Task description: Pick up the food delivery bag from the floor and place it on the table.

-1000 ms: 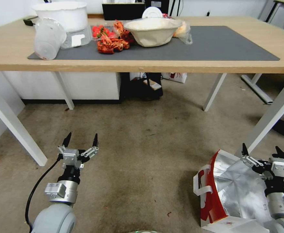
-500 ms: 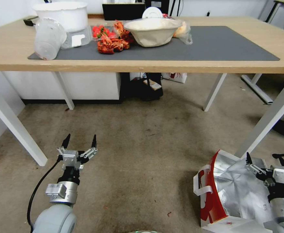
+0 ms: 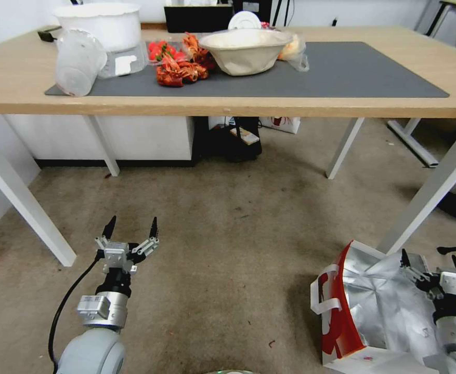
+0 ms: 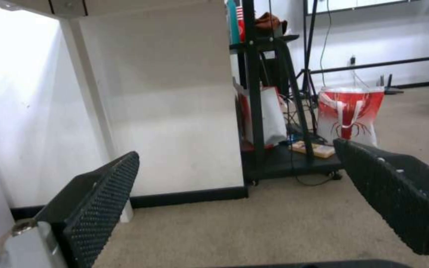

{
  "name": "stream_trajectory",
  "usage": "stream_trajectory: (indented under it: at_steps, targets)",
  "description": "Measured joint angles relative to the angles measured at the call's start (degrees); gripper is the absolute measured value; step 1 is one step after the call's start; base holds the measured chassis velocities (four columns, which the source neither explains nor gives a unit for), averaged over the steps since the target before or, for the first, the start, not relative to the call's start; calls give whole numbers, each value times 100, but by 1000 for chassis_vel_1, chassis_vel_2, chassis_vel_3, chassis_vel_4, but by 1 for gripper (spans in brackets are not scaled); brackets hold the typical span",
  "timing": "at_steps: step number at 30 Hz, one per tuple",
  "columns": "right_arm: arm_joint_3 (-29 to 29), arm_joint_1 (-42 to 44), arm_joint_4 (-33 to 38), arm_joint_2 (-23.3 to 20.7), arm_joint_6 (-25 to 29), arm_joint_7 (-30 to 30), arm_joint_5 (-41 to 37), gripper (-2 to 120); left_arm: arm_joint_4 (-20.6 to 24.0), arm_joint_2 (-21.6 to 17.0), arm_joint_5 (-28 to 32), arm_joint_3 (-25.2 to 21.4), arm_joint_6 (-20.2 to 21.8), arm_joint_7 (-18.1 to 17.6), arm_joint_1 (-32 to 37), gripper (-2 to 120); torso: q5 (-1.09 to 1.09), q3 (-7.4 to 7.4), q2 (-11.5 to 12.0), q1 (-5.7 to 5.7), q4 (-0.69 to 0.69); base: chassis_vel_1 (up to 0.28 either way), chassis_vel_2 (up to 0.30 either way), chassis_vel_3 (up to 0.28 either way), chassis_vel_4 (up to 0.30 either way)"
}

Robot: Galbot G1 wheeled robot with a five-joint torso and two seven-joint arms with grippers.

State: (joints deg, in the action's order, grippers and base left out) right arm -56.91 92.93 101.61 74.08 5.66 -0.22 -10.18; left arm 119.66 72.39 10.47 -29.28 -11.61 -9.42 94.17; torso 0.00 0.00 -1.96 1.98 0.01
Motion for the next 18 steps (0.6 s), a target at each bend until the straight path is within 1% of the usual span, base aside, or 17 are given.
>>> stream_trajectory:
  at_steps: [8,18]
  targets:
    - [59,-86,-290,-187,-19,-41,-103,100,-18,6,-20,-14,-35,-21,6,98,0,0,0,0,0,0,0,0,0]
    - [200,-363,-718,-406,-272,-119,-313,100,19,20,-31,-43,-47,-41,46,97,0,0,-1,0,0,0,0,0,0]
